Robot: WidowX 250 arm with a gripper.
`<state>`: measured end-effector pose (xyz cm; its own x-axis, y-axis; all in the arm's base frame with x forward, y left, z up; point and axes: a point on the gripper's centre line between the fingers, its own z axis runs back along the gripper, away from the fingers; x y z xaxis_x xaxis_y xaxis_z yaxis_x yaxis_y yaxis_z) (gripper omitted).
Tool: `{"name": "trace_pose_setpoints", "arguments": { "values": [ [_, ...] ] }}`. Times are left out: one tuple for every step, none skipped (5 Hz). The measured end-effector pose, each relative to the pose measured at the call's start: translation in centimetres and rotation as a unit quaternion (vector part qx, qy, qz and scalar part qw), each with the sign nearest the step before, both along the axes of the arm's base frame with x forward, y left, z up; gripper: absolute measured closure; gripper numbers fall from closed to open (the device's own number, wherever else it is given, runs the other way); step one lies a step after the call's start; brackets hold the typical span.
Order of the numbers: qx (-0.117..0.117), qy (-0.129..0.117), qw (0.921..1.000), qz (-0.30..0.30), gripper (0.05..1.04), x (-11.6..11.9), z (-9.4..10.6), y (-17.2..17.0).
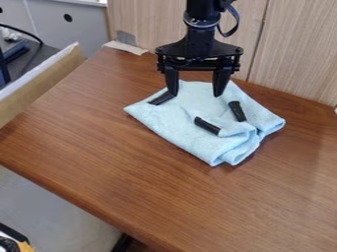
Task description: Fold the cloth from top to bottom
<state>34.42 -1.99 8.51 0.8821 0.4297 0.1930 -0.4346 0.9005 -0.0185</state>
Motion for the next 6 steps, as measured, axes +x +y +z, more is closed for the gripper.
{"name": "trace_pose_setpoints", "arguments": {
  "values": [
    [-0.002, 0.018, 0.9998, 0.007, 0.083, -0.1, -1.1, -0.1],
    [-0.024, 0.021, 0.9973, 0.067, 0.083, 1.9, -1.4, -1.1],
    [-0.034, 0.021, 0.9942, 0.100, 0.083, 3.4, -1.9, -2.4],
    [-0.036, 0.008, 0.9925, 0.117, 0.083, 4.6, -2.2, -2.8],
    [-0.048, 0.004, 0.9913, 0.123, 0.083, 6.0, -4.3, -3.4],
    [-0.061, 0.000, 0.9925, 0.106, 0.083, 7.3, -5.8, -4.1]
  ]
}}
